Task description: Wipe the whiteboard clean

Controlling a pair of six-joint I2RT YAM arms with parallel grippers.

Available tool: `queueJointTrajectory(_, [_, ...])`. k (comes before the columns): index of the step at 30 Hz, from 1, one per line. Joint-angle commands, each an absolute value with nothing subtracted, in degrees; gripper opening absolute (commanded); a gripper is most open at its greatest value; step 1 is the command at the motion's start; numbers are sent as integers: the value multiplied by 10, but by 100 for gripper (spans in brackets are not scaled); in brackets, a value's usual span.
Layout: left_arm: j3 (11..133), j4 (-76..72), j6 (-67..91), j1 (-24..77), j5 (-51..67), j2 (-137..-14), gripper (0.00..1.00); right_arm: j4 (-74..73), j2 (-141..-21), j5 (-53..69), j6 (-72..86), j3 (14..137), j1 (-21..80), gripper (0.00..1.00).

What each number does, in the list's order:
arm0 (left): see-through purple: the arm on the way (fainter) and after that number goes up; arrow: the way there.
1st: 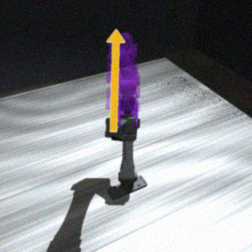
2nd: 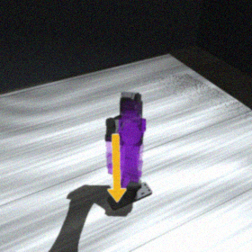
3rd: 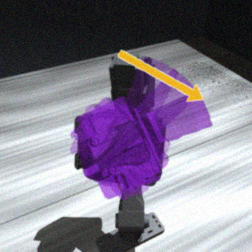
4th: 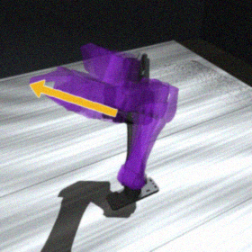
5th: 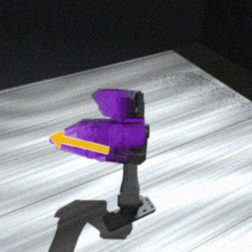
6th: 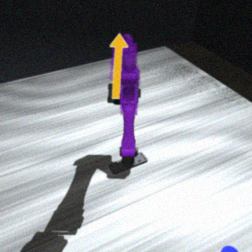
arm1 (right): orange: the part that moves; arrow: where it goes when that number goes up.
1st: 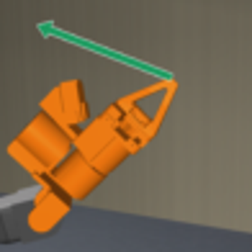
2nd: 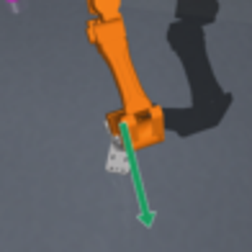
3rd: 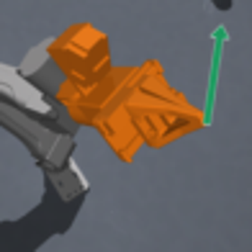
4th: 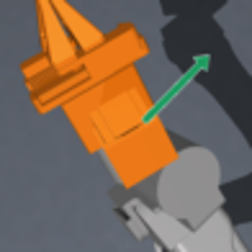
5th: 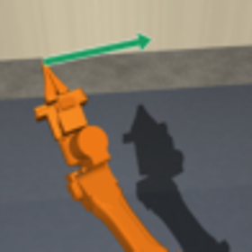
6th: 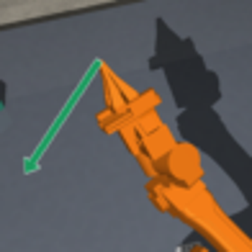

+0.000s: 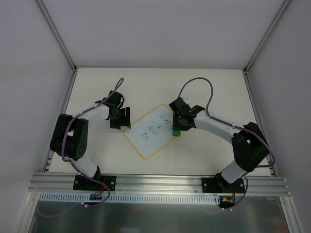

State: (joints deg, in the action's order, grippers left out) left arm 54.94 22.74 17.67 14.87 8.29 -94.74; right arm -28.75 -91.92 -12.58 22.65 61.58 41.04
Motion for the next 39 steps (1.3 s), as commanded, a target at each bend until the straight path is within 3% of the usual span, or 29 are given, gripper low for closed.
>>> queueJointTrajectory(1, [555, 226, 195, 168, 62, -958, 60, -287, -918, -136, 243, 615, 416, 13])
queueJointTrajectory(13, [484, 227, 291, 262, 62, -944, 32, -287, -871, -151, 230, 577, 417, 13])
queueJointTrajectory(25, [465, 227, 338, 323, 36, -848, 35, -288, -849, -164, 194, 588, 405, 13])
queueJointTrajectory(32, [543, 226, 287, 324, 25, -924, 38, -293, -883, -155, 198, 627, 372, 12])
queueJointTrajectory(39, [564, 226, 268, 330, 41, -976, 32, -294, -912, -153, 210, 645, 367, 12])
